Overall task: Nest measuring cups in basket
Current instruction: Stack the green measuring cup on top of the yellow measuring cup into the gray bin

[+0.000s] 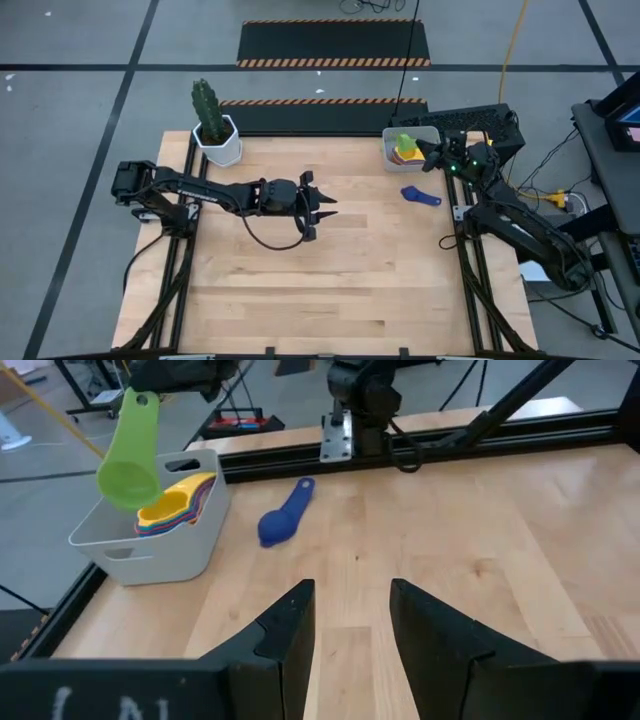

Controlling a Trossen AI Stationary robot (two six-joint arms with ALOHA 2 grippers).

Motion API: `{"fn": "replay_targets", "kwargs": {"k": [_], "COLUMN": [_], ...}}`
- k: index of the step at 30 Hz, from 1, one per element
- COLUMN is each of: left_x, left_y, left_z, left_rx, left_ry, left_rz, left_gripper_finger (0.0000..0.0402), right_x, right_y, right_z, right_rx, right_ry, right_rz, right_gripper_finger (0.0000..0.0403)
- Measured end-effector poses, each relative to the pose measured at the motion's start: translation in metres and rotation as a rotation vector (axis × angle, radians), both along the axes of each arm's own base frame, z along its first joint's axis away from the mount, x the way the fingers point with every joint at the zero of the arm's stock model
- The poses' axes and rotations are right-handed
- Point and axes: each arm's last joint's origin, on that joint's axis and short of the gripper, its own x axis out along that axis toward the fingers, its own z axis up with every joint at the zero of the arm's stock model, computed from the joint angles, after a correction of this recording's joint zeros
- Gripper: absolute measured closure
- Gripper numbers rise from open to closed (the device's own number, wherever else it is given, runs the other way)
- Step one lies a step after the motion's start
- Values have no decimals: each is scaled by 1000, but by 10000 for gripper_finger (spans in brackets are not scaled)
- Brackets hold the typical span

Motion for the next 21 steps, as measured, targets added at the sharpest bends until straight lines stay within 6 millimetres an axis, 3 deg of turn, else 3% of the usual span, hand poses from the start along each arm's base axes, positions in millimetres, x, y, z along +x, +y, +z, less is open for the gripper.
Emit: {"fn": "replay_targets", "kwargs": {"k": [11, 21], "left_x": [1, 1], "left_y": [0, 1], "left_z": [2, 4], "left_rx": [-3, -5], "left_ry": [-26, -44], "left_rz": [2, -1], "left_gripper_finger": [266, 266], "right_x": [-21, -30], "right_y": [-5, -8], "right_z": [-36, -35], "right_rx": [50, 23], "right_ry": [-231, -297], "right_rz": [-3, -47], "right_gripper_finger": [403, 403]}}
